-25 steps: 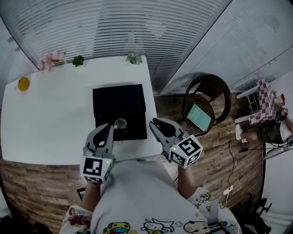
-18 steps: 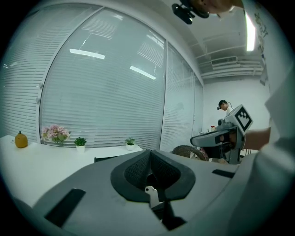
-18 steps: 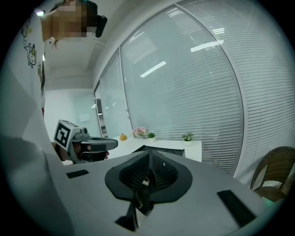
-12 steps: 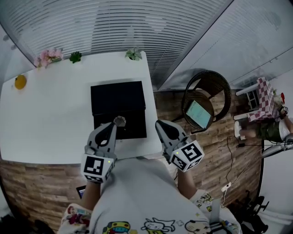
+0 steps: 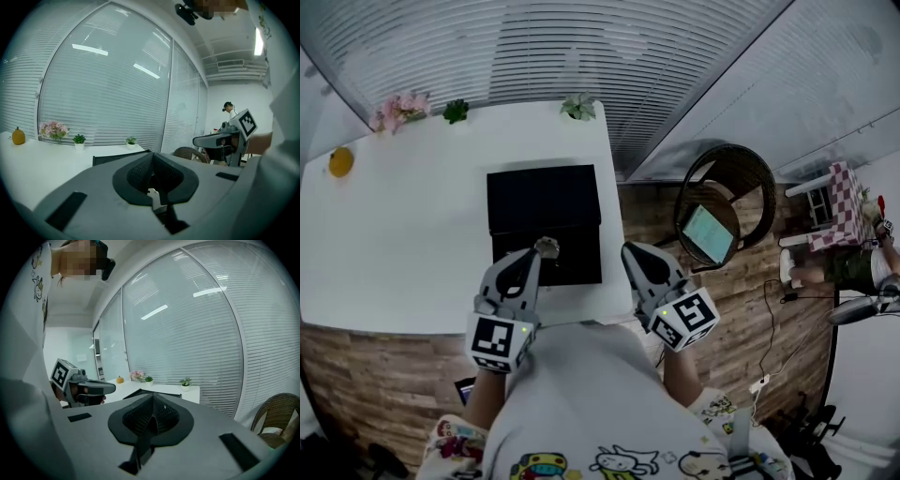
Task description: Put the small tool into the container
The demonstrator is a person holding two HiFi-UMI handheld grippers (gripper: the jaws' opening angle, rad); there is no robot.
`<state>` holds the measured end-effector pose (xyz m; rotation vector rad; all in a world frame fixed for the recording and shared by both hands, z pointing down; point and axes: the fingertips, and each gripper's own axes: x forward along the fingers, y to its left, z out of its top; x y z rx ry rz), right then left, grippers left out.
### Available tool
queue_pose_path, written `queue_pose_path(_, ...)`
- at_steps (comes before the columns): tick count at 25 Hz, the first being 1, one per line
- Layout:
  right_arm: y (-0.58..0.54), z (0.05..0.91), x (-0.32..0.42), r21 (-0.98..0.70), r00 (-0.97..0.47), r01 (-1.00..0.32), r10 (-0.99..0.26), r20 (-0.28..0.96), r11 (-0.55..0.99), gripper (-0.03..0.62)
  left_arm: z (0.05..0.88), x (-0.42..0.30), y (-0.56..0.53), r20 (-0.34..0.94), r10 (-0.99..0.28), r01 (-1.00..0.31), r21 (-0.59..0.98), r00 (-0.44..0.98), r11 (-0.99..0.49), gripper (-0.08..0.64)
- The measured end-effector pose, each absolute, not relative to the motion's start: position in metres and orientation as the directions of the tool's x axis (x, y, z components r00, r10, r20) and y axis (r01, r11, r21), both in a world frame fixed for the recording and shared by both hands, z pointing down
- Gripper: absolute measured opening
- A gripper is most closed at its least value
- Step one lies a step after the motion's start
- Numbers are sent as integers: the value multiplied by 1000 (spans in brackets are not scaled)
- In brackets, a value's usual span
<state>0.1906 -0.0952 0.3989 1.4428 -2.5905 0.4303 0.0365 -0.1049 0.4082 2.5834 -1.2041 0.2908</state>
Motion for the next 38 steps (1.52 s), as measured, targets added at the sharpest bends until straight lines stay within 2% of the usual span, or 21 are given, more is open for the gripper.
queue_pose_path(38, -102, 397, 194, -180, -508, -861, -822, 257, 476, 0, 408, 33, -108, 284, -727, -777, 137, 625, -615, 5)
